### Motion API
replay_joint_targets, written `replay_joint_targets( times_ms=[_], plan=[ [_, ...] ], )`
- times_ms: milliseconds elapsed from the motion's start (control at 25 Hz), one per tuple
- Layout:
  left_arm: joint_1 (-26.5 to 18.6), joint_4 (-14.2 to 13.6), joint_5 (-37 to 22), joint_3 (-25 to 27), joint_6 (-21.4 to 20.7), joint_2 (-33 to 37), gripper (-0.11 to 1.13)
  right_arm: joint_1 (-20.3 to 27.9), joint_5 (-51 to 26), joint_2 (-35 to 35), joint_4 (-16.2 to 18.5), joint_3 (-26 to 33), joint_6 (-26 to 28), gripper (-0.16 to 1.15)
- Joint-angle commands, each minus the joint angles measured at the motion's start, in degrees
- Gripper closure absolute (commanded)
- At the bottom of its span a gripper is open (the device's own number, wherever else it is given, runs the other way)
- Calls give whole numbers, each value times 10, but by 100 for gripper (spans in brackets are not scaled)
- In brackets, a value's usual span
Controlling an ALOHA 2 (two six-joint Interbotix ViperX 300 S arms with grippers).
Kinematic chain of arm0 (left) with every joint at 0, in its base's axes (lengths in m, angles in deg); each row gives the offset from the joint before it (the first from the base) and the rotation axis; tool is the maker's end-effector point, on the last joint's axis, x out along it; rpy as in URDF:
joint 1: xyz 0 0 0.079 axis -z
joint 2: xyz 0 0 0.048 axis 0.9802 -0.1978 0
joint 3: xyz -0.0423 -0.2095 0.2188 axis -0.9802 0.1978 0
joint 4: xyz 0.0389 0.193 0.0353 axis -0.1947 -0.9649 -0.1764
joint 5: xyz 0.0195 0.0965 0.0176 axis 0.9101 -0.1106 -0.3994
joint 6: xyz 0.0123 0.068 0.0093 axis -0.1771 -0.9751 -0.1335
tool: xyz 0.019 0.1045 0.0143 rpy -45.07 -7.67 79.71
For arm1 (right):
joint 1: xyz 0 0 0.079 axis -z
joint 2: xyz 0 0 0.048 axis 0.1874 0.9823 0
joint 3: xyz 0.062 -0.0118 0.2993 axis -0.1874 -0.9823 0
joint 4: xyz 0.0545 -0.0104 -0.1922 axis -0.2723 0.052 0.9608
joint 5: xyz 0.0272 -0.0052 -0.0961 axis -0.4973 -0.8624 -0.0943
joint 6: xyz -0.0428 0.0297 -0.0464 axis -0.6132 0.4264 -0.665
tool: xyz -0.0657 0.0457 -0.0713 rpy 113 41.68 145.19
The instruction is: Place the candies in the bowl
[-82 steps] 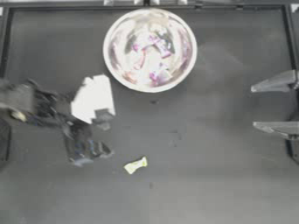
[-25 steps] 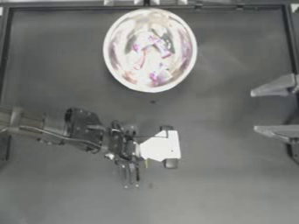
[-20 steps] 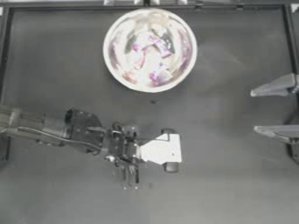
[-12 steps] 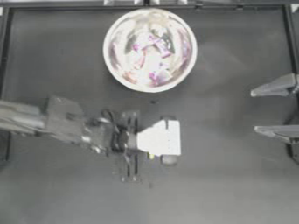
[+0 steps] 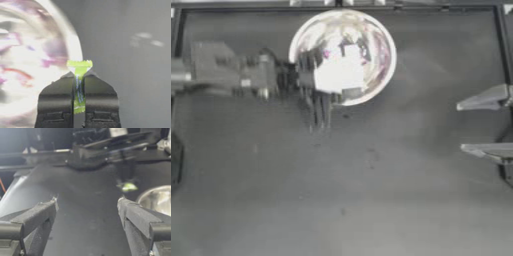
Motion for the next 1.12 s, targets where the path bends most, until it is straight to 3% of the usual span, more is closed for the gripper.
replay_joint_targets(
  times_ms=[40, 200, 520, 680, 840, 880, 1120],
  plan=[
    [-50, -2, 37, -13, -26, 18, 74, -1, 12, 16, -2, 11, 0, -2],
    [-94, -1, 54, -36, -52, -18, 74, -1, 18, 25, -2, 14, 0, -2],
    [-125, 8, 33, -121, -86, -120, 68, 0, 18, 30, -2, 16, 4, -2],
    [-129, 12, 24, -128, -89, -129, 49, -1, 18, 30, -1, 15, 4, -2],
    [-129, 18, 22, -126, -91, -131, 2, 0, 18, 30, 1, 13, 4, -2],
    [-129, 20, 22, -126, -91, -131, -5, -1, 18, 30, 0, 13, 4, -2],
    [-127, 21, 22, -124, -91, -113, 2, -1, 18, 30, 1, 11, 5, -2]
  ],
)
